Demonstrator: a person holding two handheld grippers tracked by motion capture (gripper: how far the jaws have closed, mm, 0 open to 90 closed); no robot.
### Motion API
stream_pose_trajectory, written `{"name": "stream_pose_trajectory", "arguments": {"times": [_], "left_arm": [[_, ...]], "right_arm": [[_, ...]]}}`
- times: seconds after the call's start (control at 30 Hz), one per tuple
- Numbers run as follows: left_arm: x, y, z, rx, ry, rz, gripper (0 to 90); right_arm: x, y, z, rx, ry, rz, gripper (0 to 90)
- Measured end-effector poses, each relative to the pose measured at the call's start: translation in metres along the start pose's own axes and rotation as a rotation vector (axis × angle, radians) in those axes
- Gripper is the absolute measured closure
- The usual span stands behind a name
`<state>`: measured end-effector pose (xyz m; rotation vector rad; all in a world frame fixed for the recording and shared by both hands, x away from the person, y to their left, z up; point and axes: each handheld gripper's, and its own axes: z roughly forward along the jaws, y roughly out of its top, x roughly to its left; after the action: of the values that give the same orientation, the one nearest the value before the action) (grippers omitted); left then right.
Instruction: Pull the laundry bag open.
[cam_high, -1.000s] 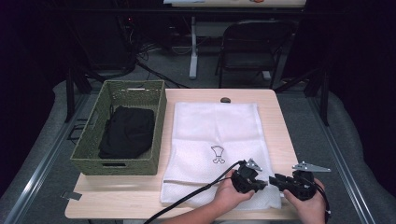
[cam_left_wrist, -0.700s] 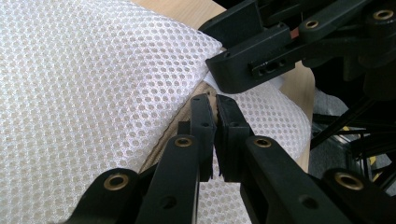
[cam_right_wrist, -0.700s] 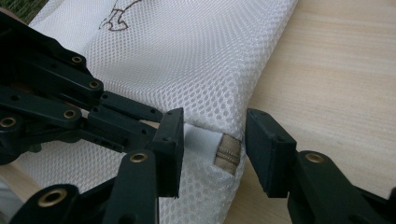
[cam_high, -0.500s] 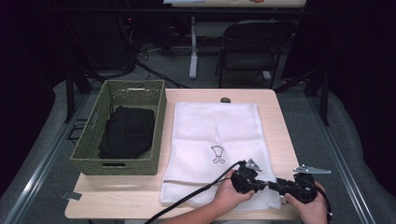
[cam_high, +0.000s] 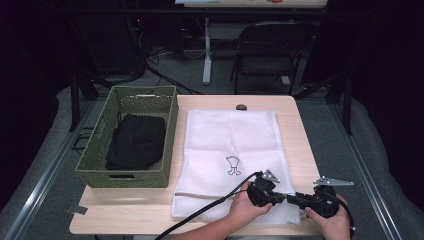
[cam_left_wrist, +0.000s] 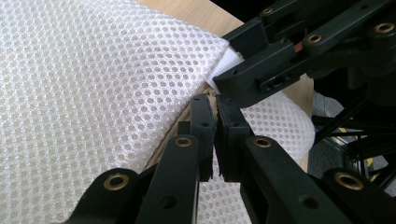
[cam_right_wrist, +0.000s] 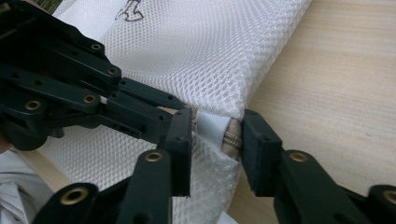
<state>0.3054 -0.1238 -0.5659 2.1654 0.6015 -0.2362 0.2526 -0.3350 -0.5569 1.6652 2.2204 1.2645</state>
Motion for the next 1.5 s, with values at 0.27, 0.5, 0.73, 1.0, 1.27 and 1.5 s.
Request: {"name": "stream_pose_trajectory", "arguments": {"times": [0.27, 0.5, 0.73, 1.0, 1.27, 1.5], "left_arm": [[0.001, 0.000, 0.001, 0.000, 0.002, -0.007, 87.4], [0.001, 0.000, 0.000, 0.005, 0.006, -0.003, 87.4], [0.001, 0.000, 0.000, -0.001, 0.005, -0.010, 87.4], [0.002, 0.000, 0.000, 0.004, 0.010, -0.021, 87.4], [0.004, 0.000, -0.003, -0.006, -0.008, -0.048, 87.4], [0.002, -0.001, -0.005, -0.004, 0.003, -0.060, 87.4]], "right_arm": [[0.003, 0.001, 0.000, -0.008, 0.004, -0.015, 74.8], [0.006, 0.003, 0.001, 0.007, -0.012, -0.044, 80.4], [0.008, 0.004, 0.001, 0.006, -0.025, -0.063, 81.9], [0.011, 0.004, 0.001, 0.012, -0.046, -0.074, 82.2], [0.012, 0.005, -0.001, 0.000, -0.047, -0.075, 82.4], [0.014, 0.005, -0.001, -0.003, -0.057, -0.091, 82.5]]}}
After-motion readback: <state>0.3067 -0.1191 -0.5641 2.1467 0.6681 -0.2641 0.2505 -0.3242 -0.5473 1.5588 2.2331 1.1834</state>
